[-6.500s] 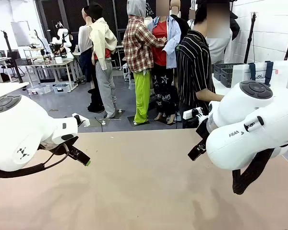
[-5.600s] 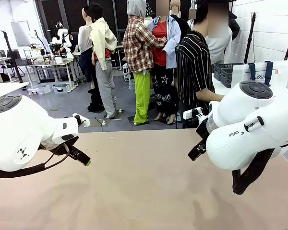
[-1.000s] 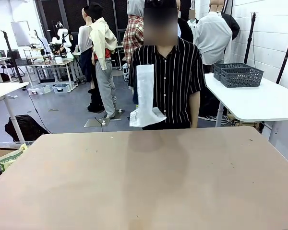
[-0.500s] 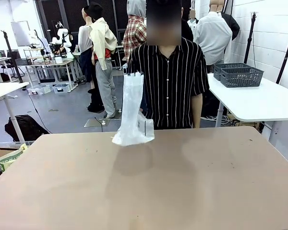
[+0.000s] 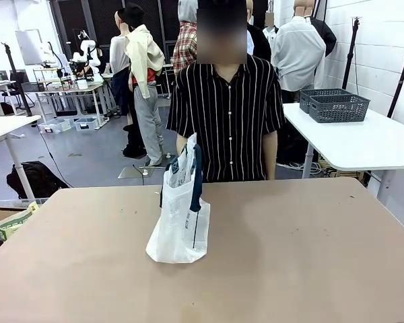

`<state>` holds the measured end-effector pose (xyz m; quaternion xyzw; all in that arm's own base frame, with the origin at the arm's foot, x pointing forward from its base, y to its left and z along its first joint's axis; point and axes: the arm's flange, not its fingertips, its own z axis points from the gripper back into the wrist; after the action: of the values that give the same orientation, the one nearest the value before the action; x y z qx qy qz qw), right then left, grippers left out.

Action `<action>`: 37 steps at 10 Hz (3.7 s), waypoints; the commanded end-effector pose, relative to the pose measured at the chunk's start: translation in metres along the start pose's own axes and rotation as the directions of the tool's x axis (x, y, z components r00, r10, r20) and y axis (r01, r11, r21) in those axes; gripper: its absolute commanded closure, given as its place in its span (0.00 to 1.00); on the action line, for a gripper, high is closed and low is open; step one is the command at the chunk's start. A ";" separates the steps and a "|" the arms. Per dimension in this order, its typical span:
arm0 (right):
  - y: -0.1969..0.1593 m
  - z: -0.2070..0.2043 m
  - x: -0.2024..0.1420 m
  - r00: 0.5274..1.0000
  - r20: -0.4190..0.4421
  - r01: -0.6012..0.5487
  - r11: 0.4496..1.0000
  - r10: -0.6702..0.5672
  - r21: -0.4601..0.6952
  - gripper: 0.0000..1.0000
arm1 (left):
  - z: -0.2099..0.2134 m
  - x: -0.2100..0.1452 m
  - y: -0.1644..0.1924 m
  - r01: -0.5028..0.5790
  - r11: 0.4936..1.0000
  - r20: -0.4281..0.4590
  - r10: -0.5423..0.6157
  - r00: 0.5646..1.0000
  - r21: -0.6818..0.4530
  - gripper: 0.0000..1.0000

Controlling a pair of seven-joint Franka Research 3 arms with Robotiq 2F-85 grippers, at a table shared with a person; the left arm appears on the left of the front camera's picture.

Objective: Transfer purchased items from the store into the shopping bag.
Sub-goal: Open the Reusable shopping bag in the center of the table.

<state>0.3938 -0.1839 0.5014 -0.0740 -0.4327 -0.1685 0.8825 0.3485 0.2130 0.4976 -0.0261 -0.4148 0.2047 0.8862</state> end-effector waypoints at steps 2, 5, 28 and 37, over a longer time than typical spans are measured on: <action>0.002 0.001 0.000 1.000 -0.010 -0.009 1.000 0.009 -0.001 0.00 | 0.000 -0.001 0.003 0.006 1.000 -0.007 -0.006 1.000 -0.006 0.00; 0.002 0.001 0.000 1.000 -0.010 -0.009 1.000 0.009 -0.001 0.00 | 0.000 -0.001 0.003 0.006 1.000 -0.007 -0.006 1.000 -0.006 0.00; 0.305 0.103 -0.012 0.926 0.009 -0.314 0.755 0.378 0.575 0.00 | 0.005 0.005 -0.276 0.330 0.649 0.103 -0.363 0.926 -0.686 0.00; 0.437 0.108 -0.075 0.816 -0.158 -0.284 0.623 0.556 0.729 0.00 | -0.046 -0.019 -0.409 0.233 0.510 -0.079 -0.519 0.851 -0.828 0.00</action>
<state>0.4266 0.2692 0.5228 0.1794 -0.2677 0.2045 0.9243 0.5018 -0.1684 0.5481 -0.3597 -0.3065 -0.2080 0.8564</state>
